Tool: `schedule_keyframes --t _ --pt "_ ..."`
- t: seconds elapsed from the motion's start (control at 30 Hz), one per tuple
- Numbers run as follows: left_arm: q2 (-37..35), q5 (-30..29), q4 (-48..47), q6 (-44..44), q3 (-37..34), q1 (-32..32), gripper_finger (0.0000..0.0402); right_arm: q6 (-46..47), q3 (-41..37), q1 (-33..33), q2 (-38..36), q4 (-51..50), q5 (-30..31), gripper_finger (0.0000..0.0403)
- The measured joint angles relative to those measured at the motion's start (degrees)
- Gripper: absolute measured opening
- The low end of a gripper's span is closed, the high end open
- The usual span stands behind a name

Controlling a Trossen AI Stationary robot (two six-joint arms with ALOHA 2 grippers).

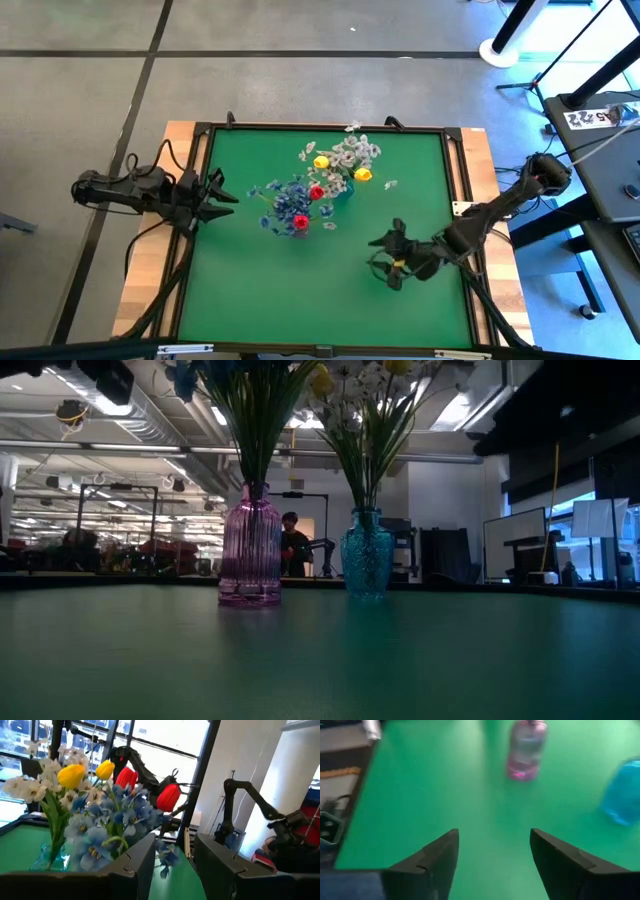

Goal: Sort flowers into vase by color
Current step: Return to Home Position

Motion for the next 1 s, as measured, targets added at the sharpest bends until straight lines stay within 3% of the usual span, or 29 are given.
schedule_keyframes --t 0.13,0.23,0.47,0.67,1.0 --pt "-1.3 0.0 3.5 0.0 -4.5 0.0 0.0133 -11.0 -7.3 -2.5 0.3 19.1 -5.2 0.0210" --pt "-1.4 -0.1 10.4 1.6 -9.4 0.3 0.0133 -18.6 -9.4 -7.4 -1.0 26.3 -12.1 0.0174" --pt "-4.5 0.6 17.3 -0.1 -17.5 5.3 0.0133 -25.8 -9.5 -22.2 -8.7 24.7 -28.6 0.0077" --pt "-10.1 8.2 17.5 1.9 -19.8 8.6 0.0133 -31.9 -11.6 -23.3 -24.3 21.4 -25.3 0.0007" --pt "-11.6 9.8 12.3 3.5 -20.8 9.5 0.0133 -23.0 -34.2 -23.3 -48.2 26.0 -24.7 0.0014"
